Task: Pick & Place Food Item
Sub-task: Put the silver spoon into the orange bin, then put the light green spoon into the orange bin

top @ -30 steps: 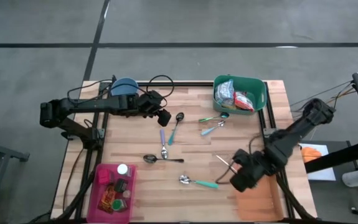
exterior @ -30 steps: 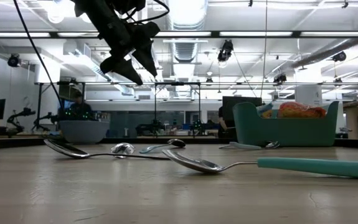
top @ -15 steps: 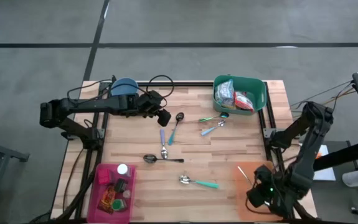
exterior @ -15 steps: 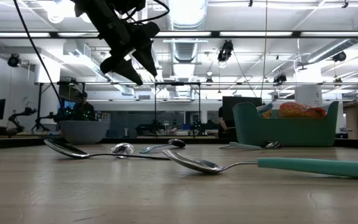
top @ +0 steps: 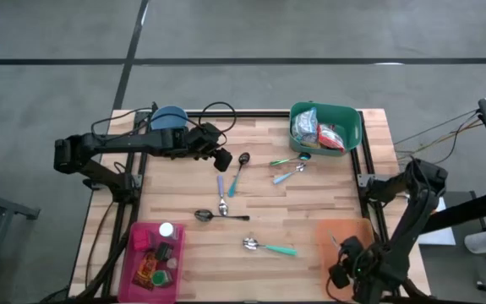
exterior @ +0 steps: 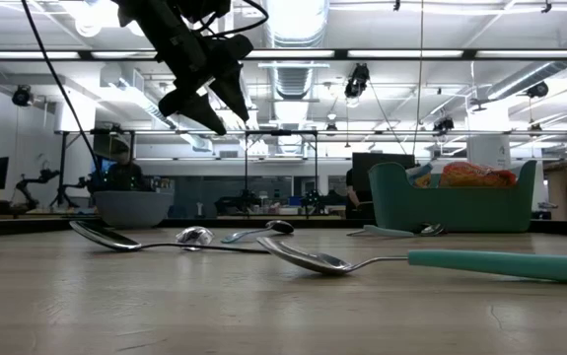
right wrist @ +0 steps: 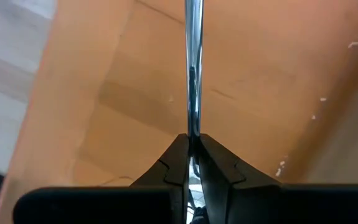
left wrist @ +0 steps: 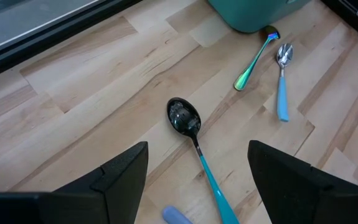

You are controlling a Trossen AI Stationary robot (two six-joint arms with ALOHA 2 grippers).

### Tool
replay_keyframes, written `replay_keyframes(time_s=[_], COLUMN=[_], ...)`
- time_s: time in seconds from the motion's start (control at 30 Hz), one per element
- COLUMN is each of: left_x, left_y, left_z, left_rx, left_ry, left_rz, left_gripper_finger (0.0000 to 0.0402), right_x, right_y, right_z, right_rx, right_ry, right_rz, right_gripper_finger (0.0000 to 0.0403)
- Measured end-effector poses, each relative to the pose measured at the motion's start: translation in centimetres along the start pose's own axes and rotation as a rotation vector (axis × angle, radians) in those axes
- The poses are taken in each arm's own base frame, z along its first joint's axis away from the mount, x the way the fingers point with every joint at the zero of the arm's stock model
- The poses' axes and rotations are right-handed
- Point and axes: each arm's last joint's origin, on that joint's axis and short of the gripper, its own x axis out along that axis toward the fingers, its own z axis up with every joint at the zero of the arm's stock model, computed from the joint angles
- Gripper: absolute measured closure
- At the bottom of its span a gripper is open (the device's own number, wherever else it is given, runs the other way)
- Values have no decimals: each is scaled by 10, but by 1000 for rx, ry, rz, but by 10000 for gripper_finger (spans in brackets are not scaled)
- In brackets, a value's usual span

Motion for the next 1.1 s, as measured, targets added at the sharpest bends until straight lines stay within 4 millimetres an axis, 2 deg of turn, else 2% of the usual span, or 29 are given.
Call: replay_keyframes(time_s=[0.13,0.43,0.7,0.8,1.0,1.1], left_x=[0,0,0,0,0,0], left_y=[0,0,0,0,0,0], left_z=[0,0,0,0,0,0], left_rx=[0,0,0,0,0,0], left_ry=[0,0,0,0,0,0], left_rz=[0,0,0,0,0,0], left_gripper_finger=[122,122,122,122,122,122], right_x=[12,25,29,29,29,29], right_y=[3,5,7,7,8,8], right_z=[-5,-9,-9,-9,-8,-8], right_rx=[17,22,41,44,51,43], right_ry=[-4,5,-3,-3,-4,-3], right_rz=[-42,-105,-114,-113,-114,-113], right_gripper_finger=[383,383,381,360,286,263])
